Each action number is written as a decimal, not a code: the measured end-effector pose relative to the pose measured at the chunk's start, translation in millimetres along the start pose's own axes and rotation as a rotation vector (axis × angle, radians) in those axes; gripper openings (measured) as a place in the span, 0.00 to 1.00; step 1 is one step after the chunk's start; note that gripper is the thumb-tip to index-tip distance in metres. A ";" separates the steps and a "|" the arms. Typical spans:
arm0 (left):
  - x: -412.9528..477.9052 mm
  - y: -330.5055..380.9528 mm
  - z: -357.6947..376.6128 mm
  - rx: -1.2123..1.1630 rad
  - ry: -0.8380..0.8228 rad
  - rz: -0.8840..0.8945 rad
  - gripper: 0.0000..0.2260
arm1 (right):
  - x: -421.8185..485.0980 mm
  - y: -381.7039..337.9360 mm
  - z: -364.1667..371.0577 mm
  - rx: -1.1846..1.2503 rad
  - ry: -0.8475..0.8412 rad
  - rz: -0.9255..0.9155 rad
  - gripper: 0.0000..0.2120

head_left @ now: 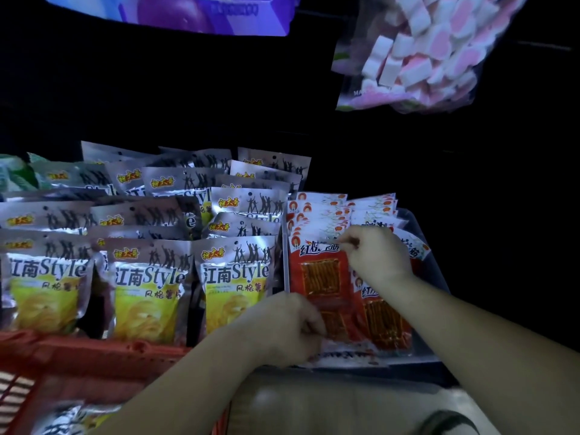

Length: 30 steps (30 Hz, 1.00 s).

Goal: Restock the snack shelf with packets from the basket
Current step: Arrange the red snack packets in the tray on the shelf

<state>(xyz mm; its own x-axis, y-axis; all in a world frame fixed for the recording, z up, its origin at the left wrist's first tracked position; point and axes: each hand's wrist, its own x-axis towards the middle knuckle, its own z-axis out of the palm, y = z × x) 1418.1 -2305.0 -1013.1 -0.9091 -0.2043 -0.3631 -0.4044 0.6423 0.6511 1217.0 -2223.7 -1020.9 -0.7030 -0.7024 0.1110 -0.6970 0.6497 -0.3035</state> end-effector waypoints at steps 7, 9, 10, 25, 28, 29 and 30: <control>-4.0 -0.2 -0.5 -0.025 0.187 -0.053 0.08 | -18.4 10.7 -18.0 0.367 0.036 0.016 0.04; -3.1 -3.2 -1.7 -0.052 0.287 -0.076 0.07 | -26.3 6.7 -29.6 0.579 -0.080 0.072 0.06; -2.6 -5.1 -1.5 -0.102 0.351 -0.082 0.06 | -30.7 4.4 -36.5 0.675 -0.135 0.110 0.06; -72.9 63.1 -57.5 -0.971 0.599 0.094 0.16 | -90.4 -82.3 -151.9 1.028 0.142 0.252 0.01; -99.5 80.3 -64.6 -1.043 0.459 0.160 0.21 | -126.4 -104.7 -173.2 1.073 0.145 0.274 0.03; -108.7 85.4 -66.5 -1.039 0.426 0.180 0.23 | -137.1 -111.0 -180.3 1.134 0.128 0.310 0.04; -117.3 89.2 -68.3 -1.036 0.388 0.207 0.23 | -145.8 -116.3 -187.2 1.191 0.107 0.348 0.04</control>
<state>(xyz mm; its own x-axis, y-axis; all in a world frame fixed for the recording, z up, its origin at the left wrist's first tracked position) 1481.8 -2274.3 -866.9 -0.8650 -0.4971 -0.0689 0.0342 -0.1954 0.9801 1374.1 -2142.4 -824.6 -0.8717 -0.4821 -0.0880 0.0510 0.0893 -0.9947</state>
